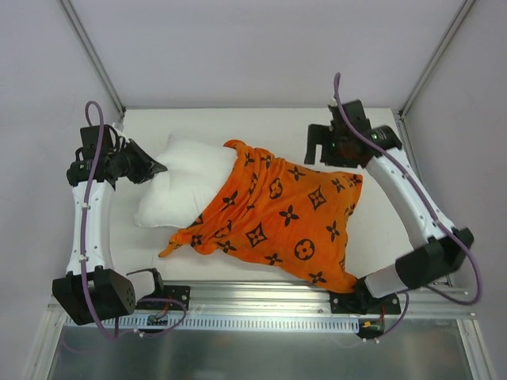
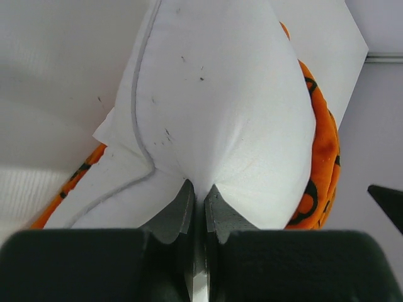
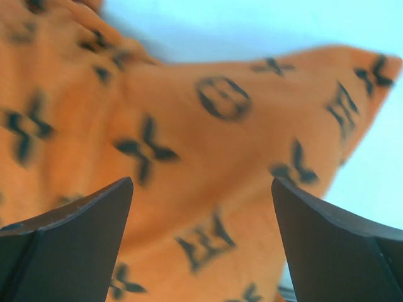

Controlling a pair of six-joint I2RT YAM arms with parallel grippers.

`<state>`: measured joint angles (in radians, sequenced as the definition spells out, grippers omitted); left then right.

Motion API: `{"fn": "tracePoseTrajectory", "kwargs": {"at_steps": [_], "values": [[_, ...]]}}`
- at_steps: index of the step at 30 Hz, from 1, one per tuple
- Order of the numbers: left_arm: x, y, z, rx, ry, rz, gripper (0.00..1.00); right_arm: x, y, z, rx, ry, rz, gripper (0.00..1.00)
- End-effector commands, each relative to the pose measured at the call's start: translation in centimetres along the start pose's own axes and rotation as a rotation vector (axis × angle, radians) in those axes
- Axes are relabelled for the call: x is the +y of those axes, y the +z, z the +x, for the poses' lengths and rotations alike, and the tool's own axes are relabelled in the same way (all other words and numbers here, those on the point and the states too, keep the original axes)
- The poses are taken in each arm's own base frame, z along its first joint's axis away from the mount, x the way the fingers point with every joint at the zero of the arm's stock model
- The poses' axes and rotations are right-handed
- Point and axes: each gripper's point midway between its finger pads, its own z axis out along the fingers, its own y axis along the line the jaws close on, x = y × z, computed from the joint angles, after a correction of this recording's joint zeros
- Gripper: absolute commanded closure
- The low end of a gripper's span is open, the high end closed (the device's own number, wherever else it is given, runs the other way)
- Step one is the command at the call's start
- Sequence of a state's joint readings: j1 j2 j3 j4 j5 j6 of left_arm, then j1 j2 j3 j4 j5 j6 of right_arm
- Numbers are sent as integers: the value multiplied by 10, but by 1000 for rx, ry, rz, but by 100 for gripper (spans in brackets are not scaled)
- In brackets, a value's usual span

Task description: Remove the pillowcase from the pillow

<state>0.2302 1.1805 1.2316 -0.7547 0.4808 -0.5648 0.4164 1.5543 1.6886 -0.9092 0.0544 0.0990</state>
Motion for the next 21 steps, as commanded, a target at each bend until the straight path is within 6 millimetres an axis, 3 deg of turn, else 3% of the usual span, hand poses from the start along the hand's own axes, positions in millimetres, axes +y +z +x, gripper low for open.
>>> {"fn": "tracePoseTrajectory", "kwargs": {"at_steps": [1, 4, 5, 7, 8, 10, 14, 16, 17, 19, 20, 21], "values": [[-3, -5, -15, -87, 31, 7, 100, -52, -39, 58, 11, -11, 119, 4], [0, -3, -14, -84, 28, -1, 100, -57, -57, 104, 31, 36, 70, 4], [0, -3, -15, -86, 25, -3, 100, -60, -51, 135, 97, 48, 62, 4], [1, -1, -16, -83, 21, -8, 100, -54, -64, 160, 91, 92, 13, 4], [1, -1, -17, -85, 21, -11, 100, -56, -60, 181, 128, 104, 16, 4], [2, 2, -18, -74, 18, -13, 100, -42, -64, 199, 141, 137, -51, 4], [2, 7, -19, -63, 5, -11, 100, -25, -38, 242, 265, 153, -98, 1], [1, 8, -21, -66, 2, -10, 100, -24, -28, 249, 285, 129, -85, 14], [1, 8, -22, -65, 2, -9, 100, -36, -18, 246, 268, 113, -6, 36], [-2, 8, -25, -67, 14, -4, 100, -53, -14, 228, 217, 86, 91, 65], [-2, 8, -26, -68, 18, -4, 100, -68, -11, 220, 208, 81, 174, 93], [-2, 9, -27, -65, 23, -4, 100, -82, -12, 198, 169, 154, 212, 99]]}}
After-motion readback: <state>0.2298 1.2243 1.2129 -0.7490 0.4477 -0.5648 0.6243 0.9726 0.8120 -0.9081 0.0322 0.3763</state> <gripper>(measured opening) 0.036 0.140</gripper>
